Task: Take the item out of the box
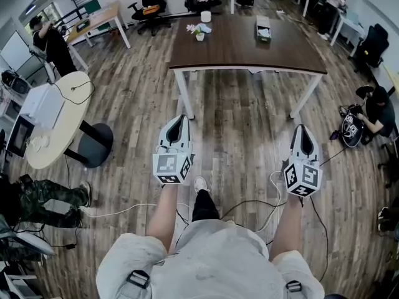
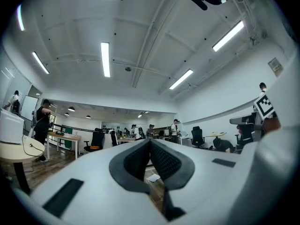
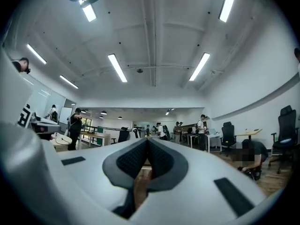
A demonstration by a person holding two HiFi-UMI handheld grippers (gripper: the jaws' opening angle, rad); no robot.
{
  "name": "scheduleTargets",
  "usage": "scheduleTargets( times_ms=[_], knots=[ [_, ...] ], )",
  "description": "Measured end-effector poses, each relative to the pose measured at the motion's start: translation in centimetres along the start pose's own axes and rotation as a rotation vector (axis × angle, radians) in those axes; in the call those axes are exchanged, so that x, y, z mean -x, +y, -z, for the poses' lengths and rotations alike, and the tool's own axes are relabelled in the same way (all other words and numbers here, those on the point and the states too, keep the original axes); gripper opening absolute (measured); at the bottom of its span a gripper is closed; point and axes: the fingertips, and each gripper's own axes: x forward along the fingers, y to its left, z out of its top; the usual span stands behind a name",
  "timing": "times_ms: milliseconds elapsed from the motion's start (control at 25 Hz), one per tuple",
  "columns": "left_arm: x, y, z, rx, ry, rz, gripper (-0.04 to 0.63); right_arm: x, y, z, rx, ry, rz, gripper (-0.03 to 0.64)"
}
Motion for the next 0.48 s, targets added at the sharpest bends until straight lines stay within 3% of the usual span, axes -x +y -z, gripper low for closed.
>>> scheduleTargets(
  times_ms=[120,240,480],
  knots=[
    [-0.1,-0.4,0.3,-0.004,0.002,0.006,0.003,0.0,-0.9,0.4,-0.009,-0.001,0.047,0.022],
    [-0.1,-0.4,0.6,-0.010,0.006,0.007,0.003,-0.2,-1.1,0.8,-0.028,-0.006,0.055,0.209],
    [-1.1,-0.3,1.8,-0.008,0.021,0.014,0.003,-1.4,-0.7,2.6,-0.006,0.015,0.041,0.318]
  ],
)
